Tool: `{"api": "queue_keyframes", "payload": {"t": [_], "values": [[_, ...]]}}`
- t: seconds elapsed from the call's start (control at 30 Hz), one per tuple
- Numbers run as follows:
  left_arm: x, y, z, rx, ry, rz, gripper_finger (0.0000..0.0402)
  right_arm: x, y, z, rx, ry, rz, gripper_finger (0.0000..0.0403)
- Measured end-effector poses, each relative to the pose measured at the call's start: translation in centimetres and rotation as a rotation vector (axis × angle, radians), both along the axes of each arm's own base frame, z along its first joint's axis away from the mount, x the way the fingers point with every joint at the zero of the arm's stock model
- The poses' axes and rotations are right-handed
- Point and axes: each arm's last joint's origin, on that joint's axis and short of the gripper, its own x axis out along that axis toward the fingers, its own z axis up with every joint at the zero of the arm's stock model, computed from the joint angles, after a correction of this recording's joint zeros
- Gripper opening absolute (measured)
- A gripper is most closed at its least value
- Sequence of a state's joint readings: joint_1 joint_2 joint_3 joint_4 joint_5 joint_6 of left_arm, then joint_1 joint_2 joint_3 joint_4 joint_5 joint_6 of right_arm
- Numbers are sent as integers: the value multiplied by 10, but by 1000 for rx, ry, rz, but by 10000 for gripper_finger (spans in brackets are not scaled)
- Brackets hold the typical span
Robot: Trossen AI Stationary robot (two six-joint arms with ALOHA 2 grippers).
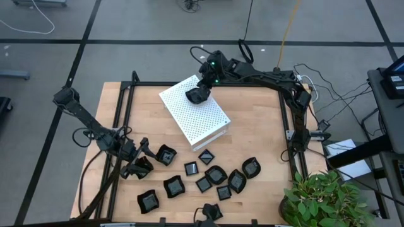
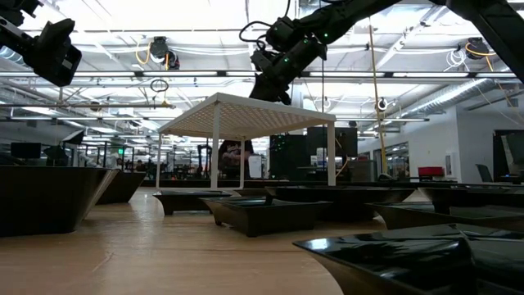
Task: Pick & Place Mini shaped plates
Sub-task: Stack the leaf-shaped plate on top of the other leaf-shaped plate on the shelf, then stack the leaf-shaped plate on top of the stacked leaf-shaped plates on the shelf
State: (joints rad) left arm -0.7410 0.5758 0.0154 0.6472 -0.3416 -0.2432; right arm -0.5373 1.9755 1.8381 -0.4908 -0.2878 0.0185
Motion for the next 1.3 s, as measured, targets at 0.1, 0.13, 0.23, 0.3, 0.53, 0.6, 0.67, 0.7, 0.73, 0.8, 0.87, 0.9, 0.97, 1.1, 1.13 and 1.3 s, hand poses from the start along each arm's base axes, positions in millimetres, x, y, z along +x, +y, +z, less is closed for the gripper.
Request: {"api": "queue_keyframes", "payload": {"t": [0.1, 0.13, 0.23, 0.3, 0.53, 0.6, 0.67, 0.7, 0.73, 0.8, 0.87, 0.9, 0.97, 1.1, 1.13, 1.3], "values": [[0, 0, 0, 0, 0, 0, 324, 1, 1, 0, -2, 1, 2, 59], [0, 0, 0, 0, 0, 0, 324, 1, 1, 0, -2, 1, 3, 62], [0, 0, 0, 0, 0, 0, 324, 1, 1, 0, -3, 1, 3, 67], [0, 0, 0, 0, 0, 0, 324, 1, 1, 0, -4, 2, 3, 70], [0, 0, 0, 0, 0, 0, 324, -1, 2, 3, -8, -3, 2, 70], [0, 0, 0, 0, 0, 0, 324, -3, 3, 8, -15, -15, 2, 71], [0, 0, 0, 0, 0, 0, 324, -5, 4, 13, -22, -26, 1, 71], [0, 0, 0, 0, 0, 0, 324, -5, 4, 15, -25, -31, 1, 71], [0, 0, 0, 0, 0, 0, 324, -6, 5, 16, -27, -32, -1, 71], [0, 0, 0, 0, 0, 0, 324, -8, 6, 21, -44, -30, -18, 71], [0, 0, 0, 0, 0, 0, 324, -12, 8, 27, -52, -33, -25, 71], [0, 0, 0, 0, 0, 0, 324, -14, 9, 31, -59, -42, -25, 71], [0, 0, 0, 0, 0, 0, 324, -16, 13, 38, -68, -47, -28, 71], [0, 0, 0, 0, 0, 0, 324, -22, 29, 49, -67, -31, 4, 71], [0, 0, 0, 0, 0, 0, 324, -25, 34, 52, -62, -21, 13, 71], [0, 0, 0, 0, 0, 0, 324, -37, 67, 68, -40, 39, 72, 71]]}}
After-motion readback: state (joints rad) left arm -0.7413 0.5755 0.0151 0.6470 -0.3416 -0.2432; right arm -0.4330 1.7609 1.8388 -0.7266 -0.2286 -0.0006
